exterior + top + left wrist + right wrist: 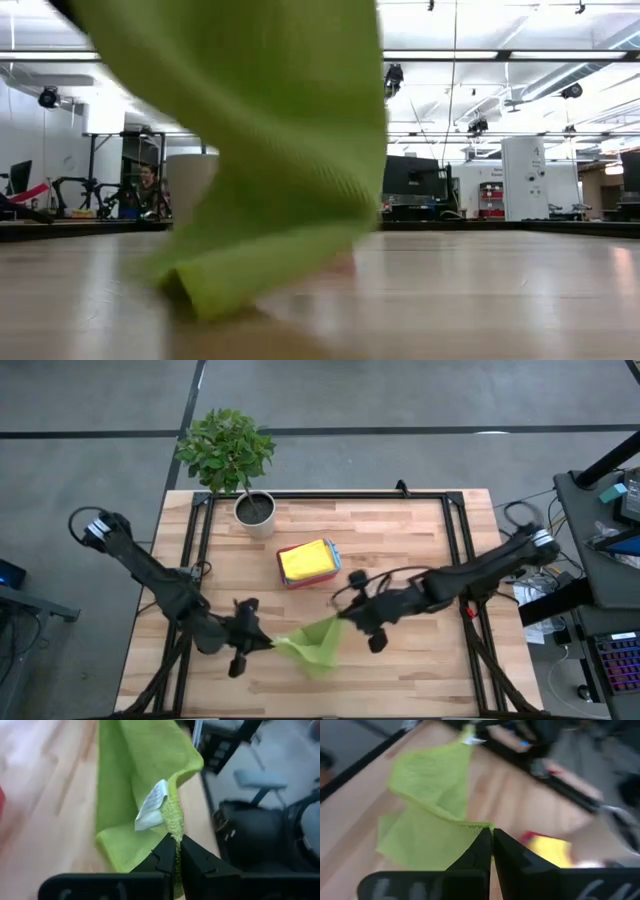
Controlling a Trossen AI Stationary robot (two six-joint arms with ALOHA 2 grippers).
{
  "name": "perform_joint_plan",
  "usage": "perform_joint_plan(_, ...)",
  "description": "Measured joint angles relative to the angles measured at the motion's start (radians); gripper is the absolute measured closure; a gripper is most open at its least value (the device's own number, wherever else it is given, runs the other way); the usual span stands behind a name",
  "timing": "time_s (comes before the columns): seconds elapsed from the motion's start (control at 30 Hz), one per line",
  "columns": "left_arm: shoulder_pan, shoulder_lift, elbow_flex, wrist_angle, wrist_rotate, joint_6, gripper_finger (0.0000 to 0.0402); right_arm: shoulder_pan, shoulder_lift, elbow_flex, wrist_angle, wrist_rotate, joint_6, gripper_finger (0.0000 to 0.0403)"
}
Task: Fold microfiber towels
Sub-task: Fold the green microfiber cloth
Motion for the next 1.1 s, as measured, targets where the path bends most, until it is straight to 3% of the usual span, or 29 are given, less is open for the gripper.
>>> perform_joint_plan(0.23,0.019,-0.118,0.045,-0.001,-0.017,0.164,0.0402,0.016,-0.168,0.021,-0.16,0.234,0.165,0.0394)
perform_joint_plan(0.33,0.038,-0.158,0.071,0.001,-0.026,0.219,0.0402,0.015,-0.217,0.039,-0.212,0.245,0.247,0.0394)
perform_joint_plan(0.47,0.057,-0.197,0.115,0.004,-0.039,0.292,0.0402,0.025,-0.256,0.075,-0.219,0.179,0.317,0.0394)
perform_joint_plan(0.73,0.084,-0.222,0.122,-0.098,-0.036,0.379,0.0402,0.0,-0.275,0.103,-0.387,0.261,0.35,0.0394)
perform_joint_plan(0.9,0.133,-0.232,0.122,-0.184,-0.035,0.412,0.0402,-0.007,-0.27,0.093,-0.388,0.415,0.275,0.0394)
perform_joint_plan(1.1,0.16,-0.229,0.115,-0.171,-0.005,0.429,0.0402,0.018,-0.268,0.075,-0.429,0.417,0.341,0.0394)
